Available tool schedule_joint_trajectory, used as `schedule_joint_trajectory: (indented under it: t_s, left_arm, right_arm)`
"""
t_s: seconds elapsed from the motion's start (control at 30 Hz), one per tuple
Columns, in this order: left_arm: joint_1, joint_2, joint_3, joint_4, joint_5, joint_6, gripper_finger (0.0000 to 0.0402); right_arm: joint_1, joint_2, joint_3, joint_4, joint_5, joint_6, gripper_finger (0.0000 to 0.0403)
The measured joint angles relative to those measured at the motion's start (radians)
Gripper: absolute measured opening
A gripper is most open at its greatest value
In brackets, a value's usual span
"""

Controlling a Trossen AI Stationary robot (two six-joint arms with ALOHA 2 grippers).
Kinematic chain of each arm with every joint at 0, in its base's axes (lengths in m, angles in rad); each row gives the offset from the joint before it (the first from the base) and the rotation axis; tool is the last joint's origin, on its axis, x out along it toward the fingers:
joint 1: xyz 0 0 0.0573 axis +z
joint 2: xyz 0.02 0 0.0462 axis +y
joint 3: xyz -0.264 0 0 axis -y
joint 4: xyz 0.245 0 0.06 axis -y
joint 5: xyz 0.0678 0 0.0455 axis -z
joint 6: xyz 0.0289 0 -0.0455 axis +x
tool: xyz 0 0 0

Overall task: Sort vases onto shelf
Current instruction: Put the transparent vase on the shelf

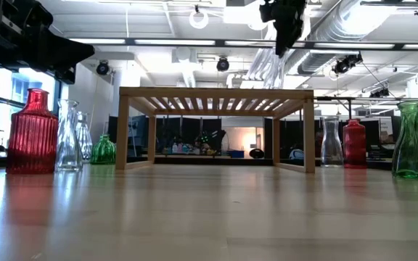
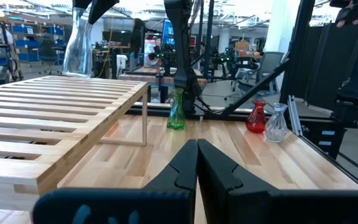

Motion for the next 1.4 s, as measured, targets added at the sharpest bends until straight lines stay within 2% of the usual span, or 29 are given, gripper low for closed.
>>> schedule_joint_trajectory:
  t_s: [0.27,0.63,0.93,1.4]
  left_arm:
    - [0.0,0.0,0.0,0.0,0.0,-0.011,0.0]
    - [0.0,0.0,0.0,0.0,0.001,-0.011,0.0]
    - [0.0,0.0,0.0,0.0,0.0,-0.011,0.0]
    - [0.0,0.0,0.0,0.0,0.0,-0.01,0.0]
  right_arm:
    - [0.0,0.0,0.0,0.0,-0.023,0.035,0.0204]
    - [0.0,-0.002,0.001,0.0,-0.031,0.077,0.0243]
    - [0.0,-0.002,0.001,0.011,0.018,0.046,0.0245]
    - [0.031,-0.052,0.012,0.084,0.018,0.024,0.0245]
